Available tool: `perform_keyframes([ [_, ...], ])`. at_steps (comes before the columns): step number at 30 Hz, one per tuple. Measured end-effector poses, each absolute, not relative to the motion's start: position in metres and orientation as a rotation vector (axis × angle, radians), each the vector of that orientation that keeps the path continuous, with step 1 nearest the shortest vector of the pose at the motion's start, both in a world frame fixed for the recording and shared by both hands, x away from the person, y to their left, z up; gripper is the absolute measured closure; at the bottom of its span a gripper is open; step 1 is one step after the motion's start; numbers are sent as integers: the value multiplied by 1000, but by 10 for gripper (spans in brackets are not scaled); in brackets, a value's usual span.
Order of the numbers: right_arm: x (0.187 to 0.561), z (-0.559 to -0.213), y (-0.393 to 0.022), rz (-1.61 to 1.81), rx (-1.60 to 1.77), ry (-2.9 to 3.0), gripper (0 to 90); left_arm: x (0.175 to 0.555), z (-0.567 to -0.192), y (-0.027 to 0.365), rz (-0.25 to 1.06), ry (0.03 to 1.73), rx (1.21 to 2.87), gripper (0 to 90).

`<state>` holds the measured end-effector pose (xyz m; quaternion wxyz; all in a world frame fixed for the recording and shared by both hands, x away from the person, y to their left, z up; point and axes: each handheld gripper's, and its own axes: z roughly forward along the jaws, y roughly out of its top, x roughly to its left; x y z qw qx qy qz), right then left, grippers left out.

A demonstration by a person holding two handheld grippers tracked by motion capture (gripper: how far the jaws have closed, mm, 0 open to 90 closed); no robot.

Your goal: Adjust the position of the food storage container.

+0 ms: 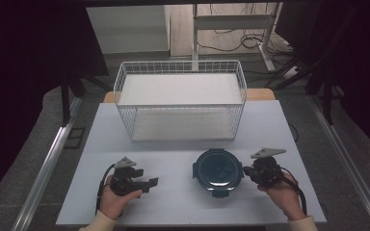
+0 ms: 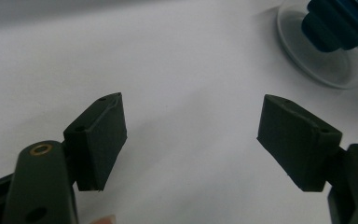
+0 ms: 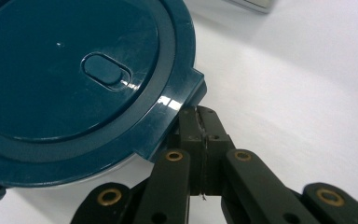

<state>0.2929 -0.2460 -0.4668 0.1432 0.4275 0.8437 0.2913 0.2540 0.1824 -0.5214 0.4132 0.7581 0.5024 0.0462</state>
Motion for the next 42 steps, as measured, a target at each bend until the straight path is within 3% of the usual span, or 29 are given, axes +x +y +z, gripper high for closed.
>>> perform_keyframes([
  [30, 300, -475, -170, 938, 1125, 2506, 898, 252, -518, 185, 122, 1266, 1876, 229],
  [42, 302, -478, -159, 993, 1061, 2540, 897, 253, -518, 188, 125, 1274, 1868, 229],
])
